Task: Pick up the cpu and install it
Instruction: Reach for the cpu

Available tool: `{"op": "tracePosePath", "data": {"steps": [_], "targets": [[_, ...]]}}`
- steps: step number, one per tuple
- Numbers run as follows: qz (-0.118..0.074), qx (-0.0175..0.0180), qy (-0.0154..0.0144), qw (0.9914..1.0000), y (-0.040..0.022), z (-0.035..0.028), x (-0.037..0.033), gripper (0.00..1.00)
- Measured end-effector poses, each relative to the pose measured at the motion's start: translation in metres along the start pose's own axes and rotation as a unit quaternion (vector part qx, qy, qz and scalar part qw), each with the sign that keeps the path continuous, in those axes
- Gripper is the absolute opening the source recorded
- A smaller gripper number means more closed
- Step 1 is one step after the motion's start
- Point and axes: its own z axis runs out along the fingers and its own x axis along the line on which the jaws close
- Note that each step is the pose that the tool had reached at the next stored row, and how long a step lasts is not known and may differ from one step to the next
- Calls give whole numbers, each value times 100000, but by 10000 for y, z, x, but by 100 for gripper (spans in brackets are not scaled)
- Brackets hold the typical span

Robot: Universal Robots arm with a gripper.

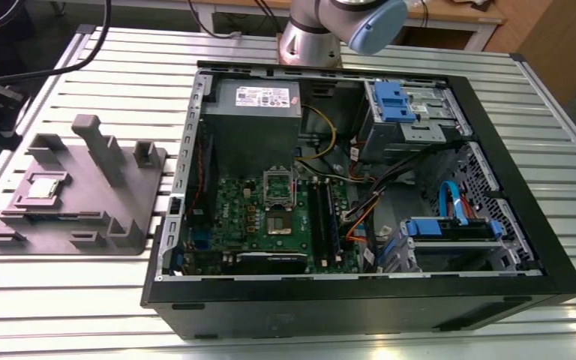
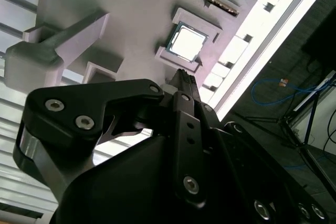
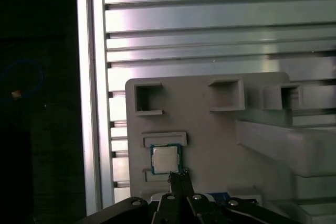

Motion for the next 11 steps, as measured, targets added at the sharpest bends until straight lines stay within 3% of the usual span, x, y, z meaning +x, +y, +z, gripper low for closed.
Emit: {"op": "tracePosePath", "data": {"steps": [11], "targets": [[4,62,65,100000,-11,108,16,10]]}}
